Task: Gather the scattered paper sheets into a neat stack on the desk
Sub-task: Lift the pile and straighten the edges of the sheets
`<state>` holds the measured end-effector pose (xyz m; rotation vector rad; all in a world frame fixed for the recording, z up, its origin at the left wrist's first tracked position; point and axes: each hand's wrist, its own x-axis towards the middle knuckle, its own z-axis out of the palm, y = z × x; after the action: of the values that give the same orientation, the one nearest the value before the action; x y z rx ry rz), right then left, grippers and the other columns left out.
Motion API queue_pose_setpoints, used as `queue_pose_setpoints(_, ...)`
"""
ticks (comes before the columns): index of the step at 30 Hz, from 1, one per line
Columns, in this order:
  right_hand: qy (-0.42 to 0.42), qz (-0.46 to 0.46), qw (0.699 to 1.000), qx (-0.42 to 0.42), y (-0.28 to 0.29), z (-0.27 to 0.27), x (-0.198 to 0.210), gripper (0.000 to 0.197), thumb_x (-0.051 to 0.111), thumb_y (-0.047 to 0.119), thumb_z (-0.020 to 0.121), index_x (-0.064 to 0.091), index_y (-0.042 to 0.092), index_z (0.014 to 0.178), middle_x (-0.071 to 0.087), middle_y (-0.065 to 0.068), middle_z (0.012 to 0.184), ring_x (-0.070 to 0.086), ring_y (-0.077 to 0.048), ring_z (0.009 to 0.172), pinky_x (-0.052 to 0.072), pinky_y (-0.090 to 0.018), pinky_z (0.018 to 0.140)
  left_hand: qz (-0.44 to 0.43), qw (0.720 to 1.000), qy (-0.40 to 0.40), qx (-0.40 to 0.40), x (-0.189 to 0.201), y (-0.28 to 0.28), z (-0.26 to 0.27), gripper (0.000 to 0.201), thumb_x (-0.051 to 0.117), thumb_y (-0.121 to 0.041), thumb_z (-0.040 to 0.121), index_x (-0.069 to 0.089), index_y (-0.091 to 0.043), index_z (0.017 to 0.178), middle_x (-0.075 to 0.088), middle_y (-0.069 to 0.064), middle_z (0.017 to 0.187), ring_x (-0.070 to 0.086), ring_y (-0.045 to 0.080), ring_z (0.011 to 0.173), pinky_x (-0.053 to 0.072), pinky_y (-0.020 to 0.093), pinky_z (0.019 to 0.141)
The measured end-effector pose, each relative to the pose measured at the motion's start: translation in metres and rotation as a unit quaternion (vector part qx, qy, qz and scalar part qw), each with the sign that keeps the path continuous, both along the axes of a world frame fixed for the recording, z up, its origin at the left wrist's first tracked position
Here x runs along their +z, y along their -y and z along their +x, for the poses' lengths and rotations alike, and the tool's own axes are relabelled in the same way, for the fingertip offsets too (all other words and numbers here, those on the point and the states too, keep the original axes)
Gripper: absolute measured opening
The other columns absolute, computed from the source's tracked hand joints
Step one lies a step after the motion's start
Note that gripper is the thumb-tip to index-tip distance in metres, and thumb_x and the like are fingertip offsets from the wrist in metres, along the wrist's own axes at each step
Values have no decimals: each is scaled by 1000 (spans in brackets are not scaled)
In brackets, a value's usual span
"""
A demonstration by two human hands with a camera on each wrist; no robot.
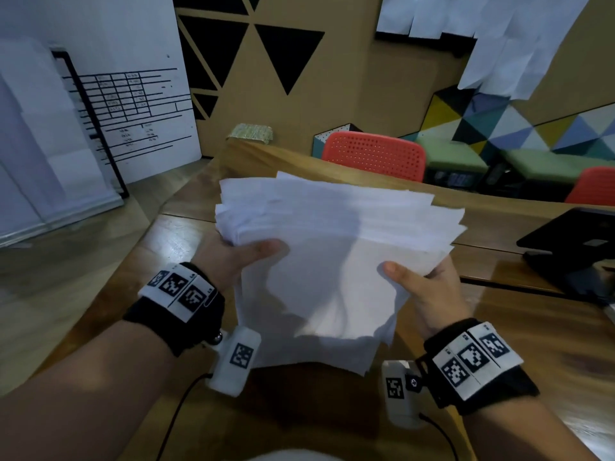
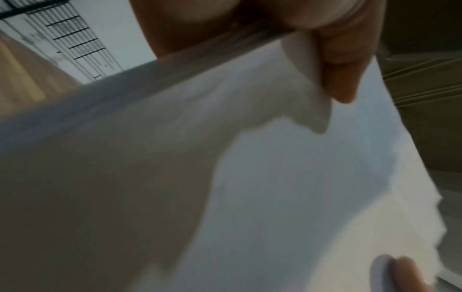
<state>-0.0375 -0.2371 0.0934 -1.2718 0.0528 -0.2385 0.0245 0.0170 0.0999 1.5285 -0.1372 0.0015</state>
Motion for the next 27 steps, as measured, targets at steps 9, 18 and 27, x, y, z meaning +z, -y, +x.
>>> queue_pose_setpoints(9, 55, -20, 995, -81, -33, -19, 21, 50, 73, -1, 71, 59, 8, 118, 72, -6, 107, 70, -22, 97, 58, -34, 81, -82, 994, 74, 16, 21, 0, -13, 28, 80, -19, 52, 76, -21, 80, 76, -4, 78, 71, 21, 79, 58, 34, 71)
queue_pose_setpoints(18, 147, -79, 976, -139, -43, -28, 20, 60, 76, 9, 69, 49, 40, 113, 58, -12, 109, 63, -14, 88, 56, -25, 74, -55, 994, 87, 22, 20, -4, -22, 47, 74, 4, 68, 59, 0, 113, 73, -5, 81, 70, 4, 68, 54, 16, 55)
queue_pose_setpoints(27, 172, -124, 953, -217, -51, -20, 26, 47, 68, -15, 71, 53, 25, 93, 69, 21, 82, 64, 2, 78, 54, -17, 69, 10, 989, 139, 47, 22, 12, -23, 33, 77, -13, 66, 69, -29, 93, 70, -26, 71, 68, -3, 72, 56, 17, 64)
